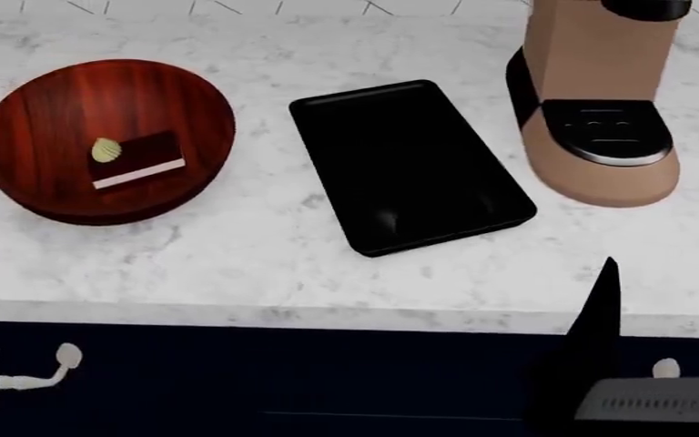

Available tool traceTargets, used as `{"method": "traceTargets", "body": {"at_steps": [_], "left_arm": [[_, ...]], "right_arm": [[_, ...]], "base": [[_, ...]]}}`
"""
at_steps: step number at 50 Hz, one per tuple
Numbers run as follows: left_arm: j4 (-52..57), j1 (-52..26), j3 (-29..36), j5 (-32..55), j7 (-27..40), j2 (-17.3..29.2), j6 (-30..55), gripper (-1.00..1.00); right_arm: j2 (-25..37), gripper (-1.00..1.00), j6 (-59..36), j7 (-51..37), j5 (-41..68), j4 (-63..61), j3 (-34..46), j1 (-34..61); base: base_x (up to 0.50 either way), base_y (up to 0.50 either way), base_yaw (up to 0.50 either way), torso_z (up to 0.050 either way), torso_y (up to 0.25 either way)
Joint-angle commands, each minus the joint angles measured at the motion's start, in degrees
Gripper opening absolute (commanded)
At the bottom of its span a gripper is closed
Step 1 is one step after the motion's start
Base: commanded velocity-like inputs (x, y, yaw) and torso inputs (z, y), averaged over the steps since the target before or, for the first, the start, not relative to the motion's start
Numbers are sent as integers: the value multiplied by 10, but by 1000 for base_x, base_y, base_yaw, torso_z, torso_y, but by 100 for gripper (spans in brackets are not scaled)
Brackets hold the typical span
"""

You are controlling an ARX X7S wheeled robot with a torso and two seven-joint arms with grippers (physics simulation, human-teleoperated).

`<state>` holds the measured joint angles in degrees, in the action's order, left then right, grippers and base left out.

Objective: Pick up the bowl with cake and place it on the tray. Pick up the cupcake and place it on the tray.

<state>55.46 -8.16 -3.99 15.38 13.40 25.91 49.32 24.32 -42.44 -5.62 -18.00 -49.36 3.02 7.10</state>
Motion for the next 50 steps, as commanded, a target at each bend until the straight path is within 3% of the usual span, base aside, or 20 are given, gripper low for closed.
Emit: {"method": "traceTargets", "body": {"at_steps": [1,46,50], "left_arm": [[14,1,8,5,6,4,8,100],[1,-2,15,9,18,19,-3,100],[0,-7,14,10,20,22,2,100]], "right_arm": [[7,100,1,1,-5,-8,3,-5],[20,100,6,3,-26,-21,27,-9],[22,100,-23,15,-36,-33,37,4]], "base": [[0,500,0,0,0],[0,500,0,0,0],[0,0,0,0,0]]}}
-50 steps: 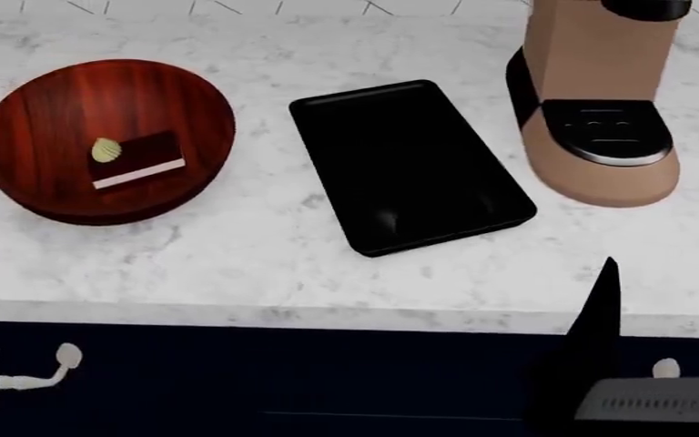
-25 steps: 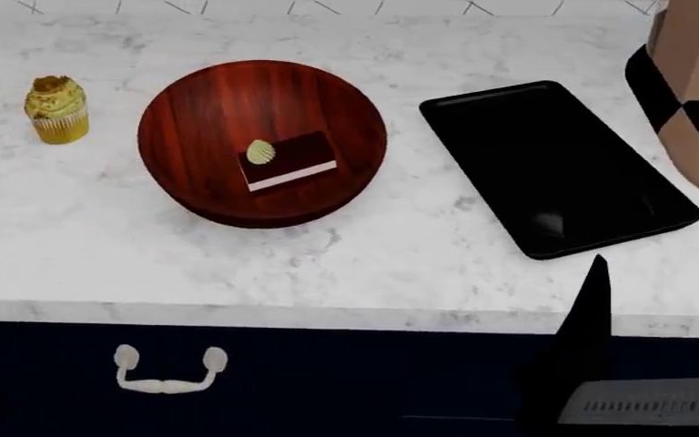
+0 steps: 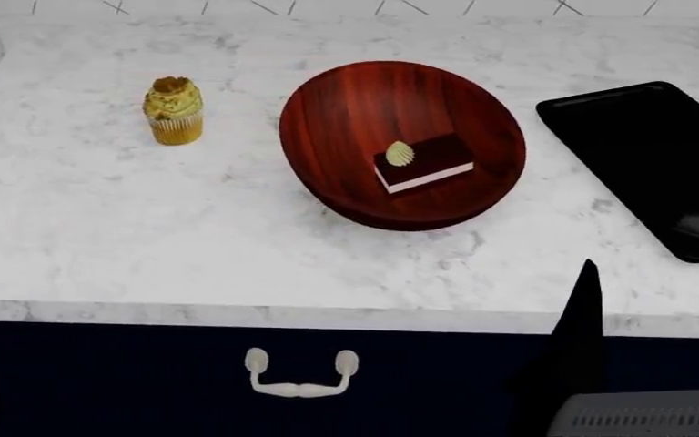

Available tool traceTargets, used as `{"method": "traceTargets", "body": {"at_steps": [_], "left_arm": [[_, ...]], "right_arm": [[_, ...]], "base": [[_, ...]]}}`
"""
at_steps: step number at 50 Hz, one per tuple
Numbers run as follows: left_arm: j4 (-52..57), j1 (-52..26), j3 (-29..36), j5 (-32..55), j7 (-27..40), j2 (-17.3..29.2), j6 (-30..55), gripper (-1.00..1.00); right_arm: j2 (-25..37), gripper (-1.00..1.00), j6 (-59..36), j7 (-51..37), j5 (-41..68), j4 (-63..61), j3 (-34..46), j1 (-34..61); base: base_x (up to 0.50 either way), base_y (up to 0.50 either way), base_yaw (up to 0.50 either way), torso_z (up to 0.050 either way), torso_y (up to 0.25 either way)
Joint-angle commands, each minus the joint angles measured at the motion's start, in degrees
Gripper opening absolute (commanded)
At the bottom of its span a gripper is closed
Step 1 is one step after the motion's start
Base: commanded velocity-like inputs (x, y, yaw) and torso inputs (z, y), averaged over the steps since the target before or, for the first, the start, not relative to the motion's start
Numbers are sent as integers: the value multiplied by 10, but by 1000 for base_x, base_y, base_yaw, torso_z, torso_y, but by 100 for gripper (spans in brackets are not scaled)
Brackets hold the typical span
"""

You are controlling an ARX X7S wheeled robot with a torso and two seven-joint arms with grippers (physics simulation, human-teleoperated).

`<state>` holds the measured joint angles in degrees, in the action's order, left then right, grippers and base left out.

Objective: Pick up the bowl with cake and place it on the tray. Pick up the cupcake and place it on the tray.

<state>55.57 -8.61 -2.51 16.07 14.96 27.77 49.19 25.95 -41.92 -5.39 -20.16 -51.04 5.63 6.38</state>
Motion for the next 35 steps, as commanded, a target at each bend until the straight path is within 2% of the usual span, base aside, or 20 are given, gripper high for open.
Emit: {"method": "traceTargets", "body": {"at_steps": [1,7,13,15,25,35], "left_arm": [[0,-7,-1,4,5,3,6,100],[4,-23,-1,7,5,9,14,100],[8,-29,2,10,6,11,16,100],[9,-28,1,11,7,12,17,100],[11,-40,2,20,9,17,26,100],[14,-51,8,27,15,19,37,100]], "right_arm": [[6,100,-41,21,-15,-22,12,19],[11,100,-82,66,-1,-63,4,69],[13,100,-126,93,-12,-83,14,102],[-9,100,-171,152,-19,-89,5,125],[-52,100,-137,226,-104,-88,3,124],[-64,100,-125,251,-132,-81,-1,128]], "base": [[0,0,0,0,0],[27,0,0,0,0],[494,0,0,0,0],[500,0,0,0,0],[500,0,0,0,0],[500,0,0,0,0]]}}
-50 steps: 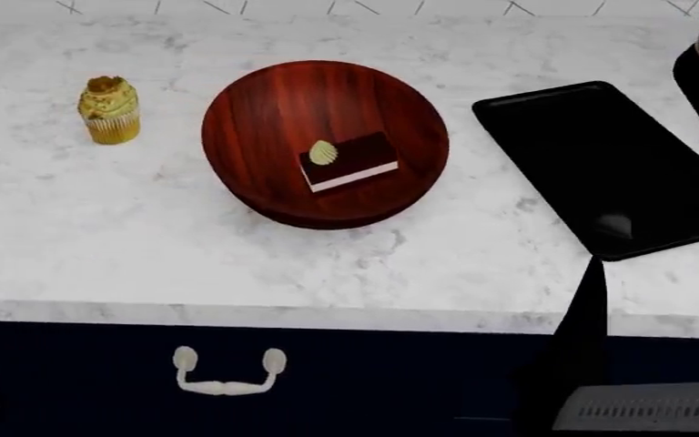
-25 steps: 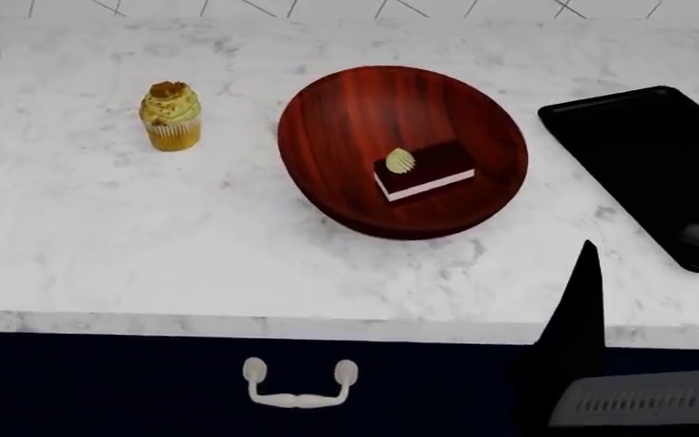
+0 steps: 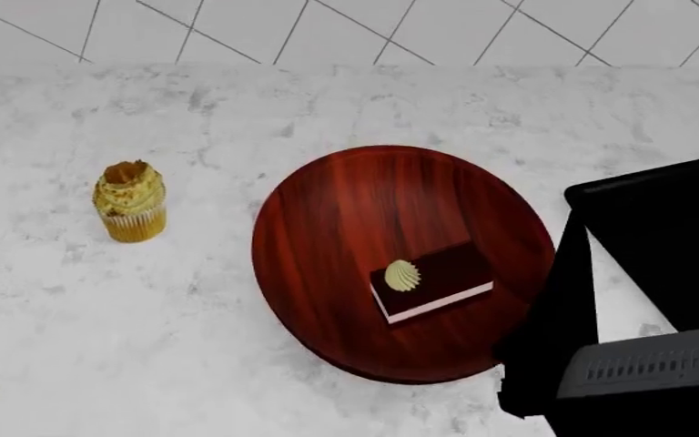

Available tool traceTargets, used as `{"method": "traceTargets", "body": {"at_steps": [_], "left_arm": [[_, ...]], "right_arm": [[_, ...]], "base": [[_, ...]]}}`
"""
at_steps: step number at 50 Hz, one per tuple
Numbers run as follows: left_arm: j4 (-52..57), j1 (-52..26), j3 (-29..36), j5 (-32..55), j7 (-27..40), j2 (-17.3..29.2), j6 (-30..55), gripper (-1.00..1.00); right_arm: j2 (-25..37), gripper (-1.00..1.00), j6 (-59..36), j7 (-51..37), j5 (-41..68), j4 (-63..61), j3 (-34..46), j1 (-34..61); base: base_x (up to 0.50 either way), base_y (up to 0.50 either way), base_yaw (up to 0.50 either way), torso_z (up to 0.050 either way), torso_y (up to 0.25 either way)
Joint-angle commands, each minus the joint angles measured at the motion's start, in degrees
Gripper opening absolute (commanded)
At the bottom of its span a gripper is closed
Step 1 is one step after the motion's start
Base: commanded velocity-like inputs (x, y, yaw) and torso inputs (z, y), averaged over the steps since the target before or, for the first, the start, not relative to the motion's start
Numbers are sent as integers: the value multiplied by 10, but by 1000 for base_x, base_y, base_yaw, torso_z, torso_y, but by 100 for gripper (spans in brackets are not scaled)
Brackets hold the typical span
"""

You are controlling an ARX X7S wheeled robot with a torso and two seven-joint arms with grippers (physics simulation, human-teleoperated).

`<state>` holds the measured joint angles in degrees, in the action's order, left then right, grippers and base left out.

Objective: Pick up the bowl with cake and place it on the tray. Pick up the cupcake and place it on the tray.

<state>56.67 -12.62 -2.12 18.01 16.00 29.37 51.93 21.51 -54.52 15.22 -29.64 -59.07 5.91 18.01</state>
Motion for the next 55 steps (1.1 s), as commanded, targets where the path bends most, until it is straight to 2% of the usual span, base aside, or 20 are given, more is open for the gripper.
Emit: {"method": "traceTargets", "body": {"at_steps": [1,6,21,26,37,45,55], "left_arm": [[3,-12,5,9,6,4,11,100],[0,-15,7,10,8,6,11,100],[-14,13,10,8,14,9,-1,100],[-48,24,38,-9,18,7,-15,100],[-163,-61,113,-9,-4,-21,-4,100],[-282,-113,169,-23,-40,-47,-65,100],[-372,-156,174,-16,-47,-80,-70,100]], "right_arm": [[-21,100,2,45,-37,0,-5,11],[-24,100,7,44,-46,8,-4,8],[-37,100,19,43,-50,8,-12,-7],[-40,100,24,42,-49,13,-17,-10],[-49,100,30,43,-50,13,-20,-19],[-55,100,41,38,-45,21,-23,-20],[-56,100,48,37,-42,27,-25,-19]], "base": [[500,0,0,0,0],[442,0,0,0,3],[67,0,0,0,0],[0,0,0,0,0],[0,0,0,0,0],[0,0,0,0,0],[0,0,0,0,0]]}}
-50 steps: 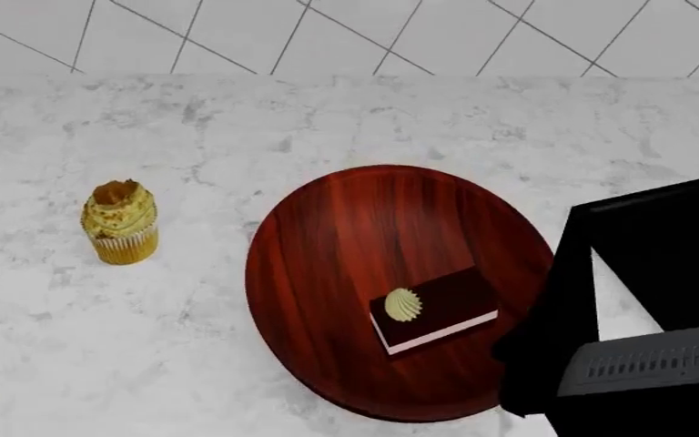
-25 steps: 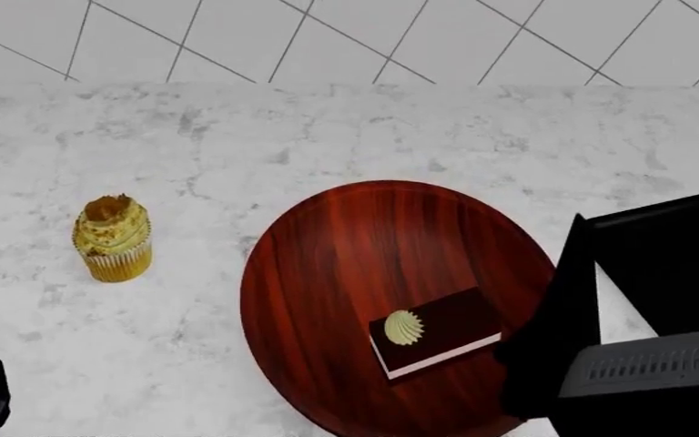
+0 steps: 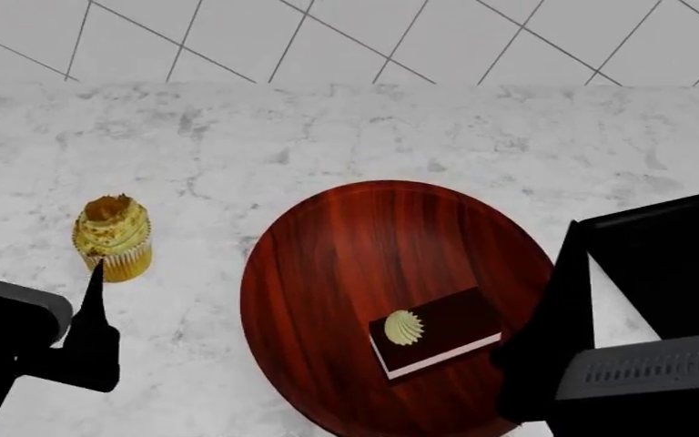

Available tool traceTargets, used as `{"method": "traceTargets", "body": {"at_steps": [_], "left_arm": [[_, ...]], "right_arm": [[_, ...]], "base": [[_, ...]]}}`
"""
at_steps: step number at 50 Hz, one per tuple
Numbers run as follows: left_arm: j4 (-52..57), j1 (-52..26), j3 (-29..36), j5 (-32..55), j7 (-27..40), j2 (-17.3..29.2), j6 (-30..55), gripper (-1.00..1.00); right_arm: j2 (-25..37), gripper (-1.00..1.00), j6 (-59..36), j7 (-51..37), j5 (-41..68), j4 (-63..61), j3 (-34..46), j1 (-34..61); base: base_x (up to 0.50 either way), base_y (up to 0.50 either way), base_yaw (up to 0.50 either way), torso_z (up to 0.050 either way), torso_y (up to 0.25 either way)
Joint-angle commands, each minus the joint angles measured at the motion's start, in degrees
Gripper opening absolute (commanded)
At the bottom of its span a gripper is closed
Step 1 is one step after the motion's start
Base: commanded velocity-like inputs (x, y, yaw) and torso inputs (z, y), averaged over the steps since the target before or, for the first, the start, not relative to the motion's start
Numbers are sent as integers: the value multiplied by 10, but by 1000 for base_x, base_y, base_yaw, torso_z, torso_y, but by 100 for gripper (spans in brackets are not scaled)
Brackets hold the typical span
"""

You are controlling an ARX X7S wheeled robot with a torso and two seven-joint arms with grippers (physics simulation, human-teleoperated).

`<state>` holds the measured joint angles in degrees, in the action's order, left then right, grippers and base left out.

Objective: Pick up the bowl with cake and place it on the tray. Pick up the cupcake and place it on the tray.

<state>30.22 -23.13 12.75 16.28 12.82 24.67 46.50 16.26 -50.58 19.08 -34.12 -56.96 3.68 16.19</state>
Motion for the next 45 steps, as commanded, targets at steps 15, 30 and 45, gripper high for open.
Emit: {"method": "traceTargets", "body": {"at_steps": [15,30,45], "left_arm": [[-197,-89,17,13,6,-76,23,100],[-252,-102,47,-7,3,-82,-6,100],[-348,-137,62,-25,5,-104,-50,100]], "right_arm": [[-6,100,6,9,6,-1,-10,-1],[-12,100,-4,22,-6,-17,-13,-8],[-23,100,-1,44,-24,-19,-17,-8]], "base": [[0,0,0,0,0],[0,0,0,0,0],[0,0,0,0,0]]}}
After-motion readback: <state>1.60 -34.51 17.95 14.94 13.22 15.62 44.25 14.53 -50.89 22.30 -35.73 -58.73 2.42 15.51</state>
